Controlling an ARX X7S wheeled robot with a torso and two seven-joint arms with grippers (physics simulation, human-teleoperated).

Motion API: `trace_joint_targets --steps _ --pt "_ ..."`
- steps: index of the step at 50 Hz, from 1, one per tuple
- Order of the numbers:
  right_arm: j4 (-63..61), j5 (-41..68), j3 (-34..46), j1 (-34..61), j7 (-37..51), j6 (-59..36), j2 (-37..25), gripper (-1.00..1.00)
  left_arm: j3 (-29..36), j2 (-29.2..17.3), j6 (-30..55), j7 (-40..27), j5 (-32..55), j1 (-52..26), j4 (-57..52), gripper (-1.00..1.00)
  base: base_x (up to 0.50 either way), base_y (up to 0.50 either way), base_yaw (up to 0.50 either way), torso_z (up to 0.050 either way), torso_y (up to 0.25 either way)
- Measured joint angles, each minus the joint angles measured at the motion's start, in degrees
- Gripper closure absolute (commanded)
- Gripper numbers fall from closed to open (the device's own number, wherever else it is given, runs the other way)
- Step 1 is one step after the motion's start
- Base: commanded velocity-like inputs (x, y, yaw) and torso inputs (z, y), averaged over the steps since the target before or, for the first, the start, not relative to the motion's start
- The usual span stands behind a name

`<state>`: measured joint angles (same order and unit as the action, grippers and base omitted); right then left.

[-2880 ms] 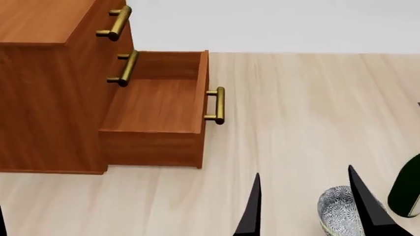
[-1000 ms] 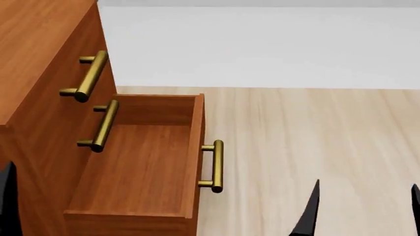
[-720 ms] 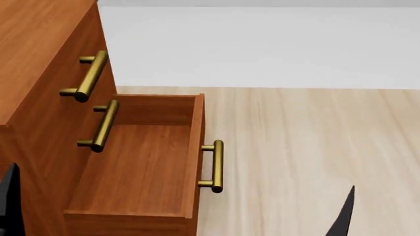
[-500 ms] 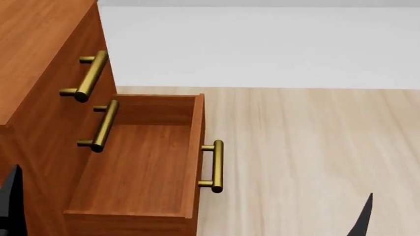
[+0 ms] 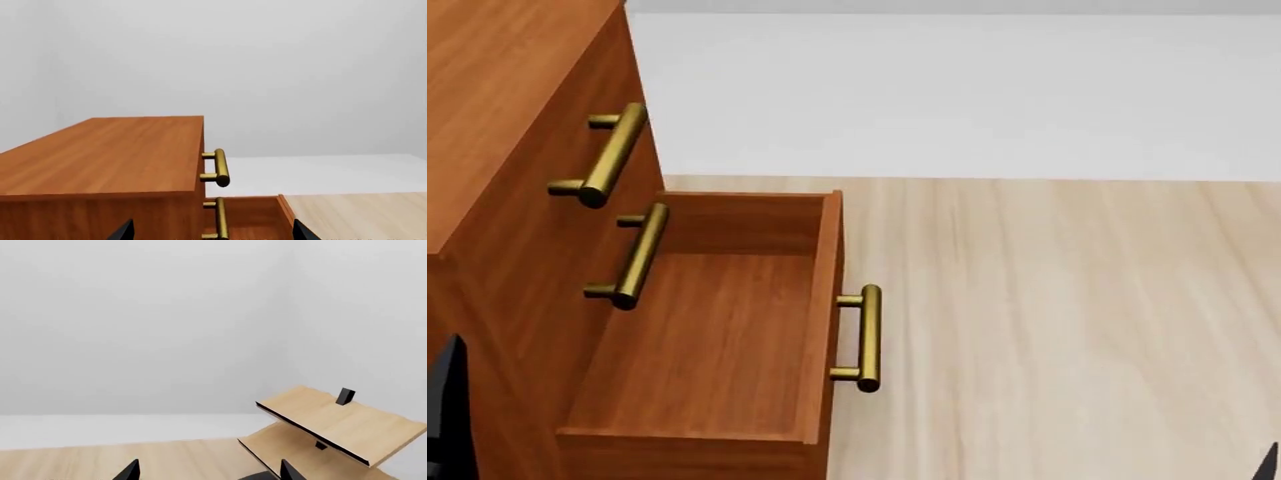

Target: Put the wine bottle in the bottom drawer of the cabinet.

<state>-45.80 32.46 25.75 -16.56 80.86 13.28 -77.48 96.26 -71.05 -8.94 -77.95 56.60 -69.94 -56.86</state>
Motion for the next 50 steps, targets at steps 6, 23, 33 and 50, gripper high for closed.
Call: trace_joint_targets --steps 6,23,33,50 --pt "1.6 -0.2 -0.4 -2.0 1.6 2.0 -0.6 -1.00 0.1 0.4 -0.5 0.0 -0.3 0.5 0.5 -1.00 0.00 0.00 0.00 0.000 0.000" --pt "5.8 1.1 -2.0 -7.5 5.6 8.6 -4.0 -1.00 0.4 1.3 -0.9 -0.2 -0.8 1.4 0.9 -1.00 0.00 0.00 0.00 0.000 0.000" --pt "8.6 2.6 -2.5 -9.1 5.0 11.1 -3.7 -1.00 0.4 1.7 -1.0 -0.2 -0.9 1.8 1.0 -1.00 0.00 0.00 0.00 0.000 0.000" --pt "13.5 5.0 -2.7 -9.4 1.3 13.2 -0.9 -1.00 0.1 2.3 -1.0 -0.4 -0.7 1.9 1.2 -1.00 0.00 0.00 0.00 0.000 0.000"
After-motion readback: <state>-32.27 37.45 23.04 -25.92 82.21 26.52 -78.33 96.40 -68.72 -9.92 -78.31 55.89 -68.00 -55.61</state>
